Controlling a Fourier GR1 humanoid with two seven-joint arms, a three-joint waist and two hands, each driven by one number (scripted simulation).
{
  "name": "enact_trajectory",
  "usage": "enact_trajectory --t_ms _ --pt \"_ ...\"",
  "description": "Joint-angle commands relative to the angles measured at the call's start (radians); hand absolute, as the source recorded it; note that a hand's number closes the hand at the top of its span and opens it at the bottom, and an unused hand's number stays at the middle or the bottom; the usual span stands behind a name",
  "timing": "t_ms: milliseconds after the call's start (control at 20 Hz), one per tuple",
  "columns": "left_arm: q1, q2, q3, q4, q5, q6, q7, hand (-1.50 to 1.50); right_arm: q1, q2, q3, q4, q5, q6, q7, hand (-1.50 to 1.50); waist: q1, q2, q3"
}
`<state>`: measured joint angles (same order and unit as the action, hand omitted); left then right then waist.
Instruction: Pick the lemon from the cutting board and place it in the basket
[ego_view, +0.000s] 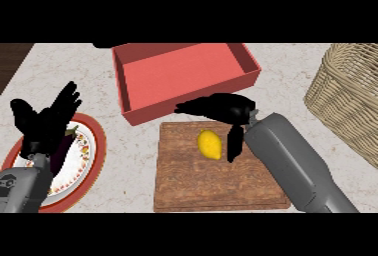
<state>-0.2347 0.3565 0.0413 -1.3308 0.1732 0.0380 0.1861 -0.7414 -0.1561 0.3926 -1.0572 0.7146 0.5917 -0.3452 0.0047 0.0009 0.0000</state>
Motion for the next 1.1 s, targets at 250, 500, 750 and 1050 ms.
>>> enact_trajectory --t_ms 250,500,750,1050 --pt "0.005 -0.039 0.016 0.012 -0.051 -0.002 -0.02 0.0 0.011 0.011 -0.055 -0.021 0.013 0.101 -0.084 -1.5 -0.002 -0.001 0.0" --pt "0.02 -0.016 0.058 0.003 -0.034 -0.054 -0.022 0.0 0.038 0.017 -0.02 0.06 0.099 0.013 -0.15 -1.5 0.002 0.001 0.0" --pt "0.018 -0.054 0.046 -0.051 -0.067 -0.017 0.023 0.0 0.069 0.05 -0.011 0.06 0.171 -0.061 -0.132 -1.5 0.002 0.0 0.0" --pt "0.05 -0.034 0.065 -0.121 -0.051 -0.078 0.068 0.0 0.086 0.046 -0.024 0.064 0.241 -0.093 -0.148 -1.5 0.004 0.0 0.0"
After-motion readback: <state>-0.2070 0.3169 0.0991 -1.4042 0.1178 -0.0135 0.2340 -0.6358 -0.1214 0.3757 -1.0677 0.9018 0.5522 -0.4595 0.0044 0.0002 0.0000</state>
